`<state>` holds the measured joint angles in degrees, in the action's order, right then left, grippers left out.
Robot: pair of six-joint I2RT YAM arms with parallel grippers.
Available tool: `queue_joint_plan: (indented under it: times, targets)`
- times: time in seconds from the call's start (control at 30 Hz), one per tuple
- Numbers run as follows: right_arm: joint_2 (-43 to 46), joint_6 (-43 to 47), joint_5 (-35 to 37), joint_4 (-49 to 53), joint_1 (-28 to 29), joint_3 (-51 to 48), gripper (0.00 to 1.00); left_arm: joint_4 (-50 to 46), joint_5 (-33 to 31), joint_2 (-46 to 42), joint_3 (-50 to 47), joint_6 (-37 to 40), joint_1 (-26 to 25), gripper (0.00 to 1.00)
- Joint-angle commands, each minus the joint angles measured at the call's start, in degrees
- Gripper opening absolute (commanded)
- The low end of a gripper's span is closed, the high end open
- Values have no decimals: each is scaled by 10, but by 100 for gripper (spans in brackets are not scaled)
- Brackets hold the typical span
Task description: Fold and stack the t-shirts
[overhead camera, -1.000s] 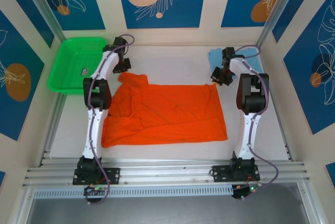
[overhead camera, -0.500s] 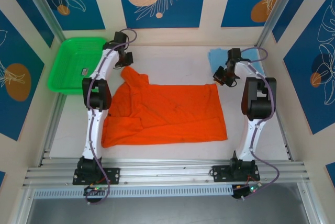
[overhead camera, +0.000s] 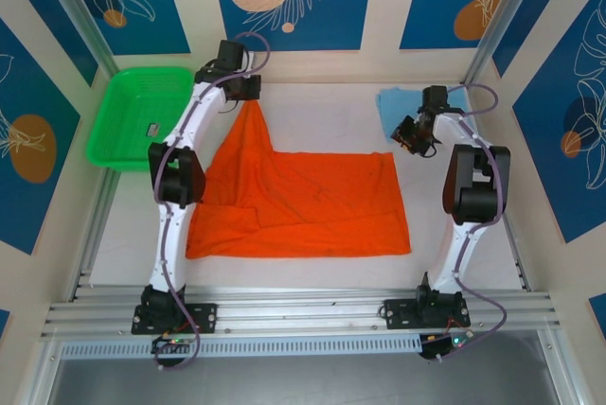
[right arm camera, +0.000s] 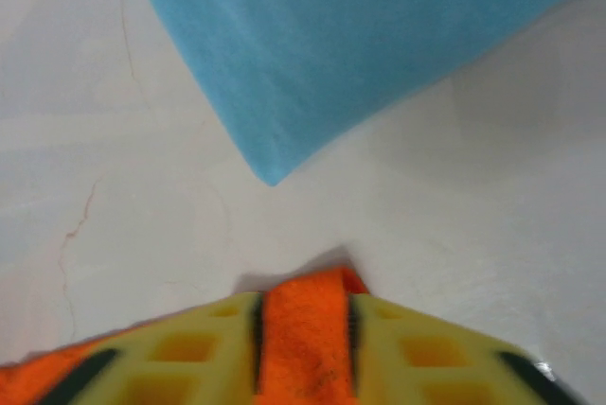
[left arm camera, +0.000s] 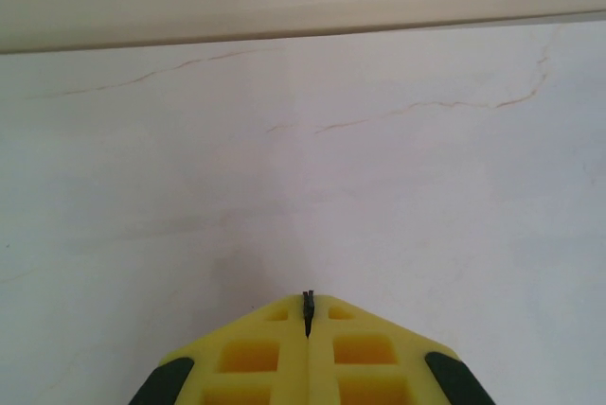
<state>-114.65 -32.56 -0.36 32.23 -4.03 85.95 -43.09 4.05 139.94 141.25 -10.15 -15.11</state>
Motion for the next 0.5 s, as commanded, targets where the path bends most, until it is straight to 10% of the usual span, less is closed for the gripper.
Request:
queue_joint_plan:
  times: [0.0,0.47]
  targets:
    - [-28,20,25,45,18,31,44,-15,-7,5,42,22,-2,0]
    - [-98,38,68,118,39,92,42,-29,-93,37,22,18,7,0]
